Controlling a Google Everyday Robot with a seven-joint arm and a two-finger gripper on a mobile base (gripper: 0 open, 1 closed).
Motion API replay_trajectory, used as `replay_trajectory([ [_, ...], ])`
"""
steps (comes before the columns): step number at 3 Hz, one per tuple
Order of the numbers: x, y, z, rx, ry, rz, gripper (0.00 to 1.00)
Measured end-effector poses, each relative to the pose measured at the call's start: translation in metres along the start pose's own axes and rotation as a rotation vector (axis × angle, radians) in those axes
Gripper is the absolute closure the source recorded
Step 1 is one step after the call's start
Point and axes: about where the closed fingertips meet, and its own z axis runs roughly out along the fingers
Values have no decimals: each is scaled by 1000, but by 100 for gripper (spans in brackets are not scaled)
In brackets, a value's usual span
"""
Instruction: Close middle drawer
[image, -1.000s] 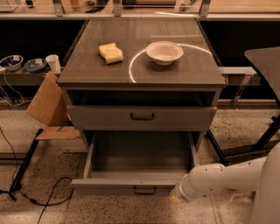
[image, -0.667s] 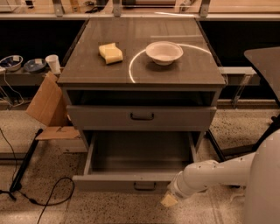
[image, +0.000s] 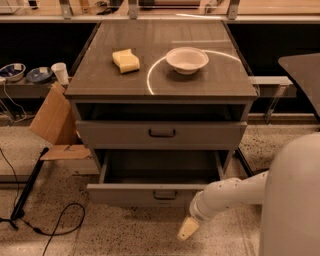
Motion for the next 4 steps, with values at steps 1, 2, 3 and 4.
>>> replay_trajectory([
  [1,-20,-8,11,7,-2,-13,0],
  [2,-40,-14,19,14,-4,-26,0],
  [3,-55,-20,25,28,1,-29,0],
  [4,-65,-28,29,59,11,-12,0],
])
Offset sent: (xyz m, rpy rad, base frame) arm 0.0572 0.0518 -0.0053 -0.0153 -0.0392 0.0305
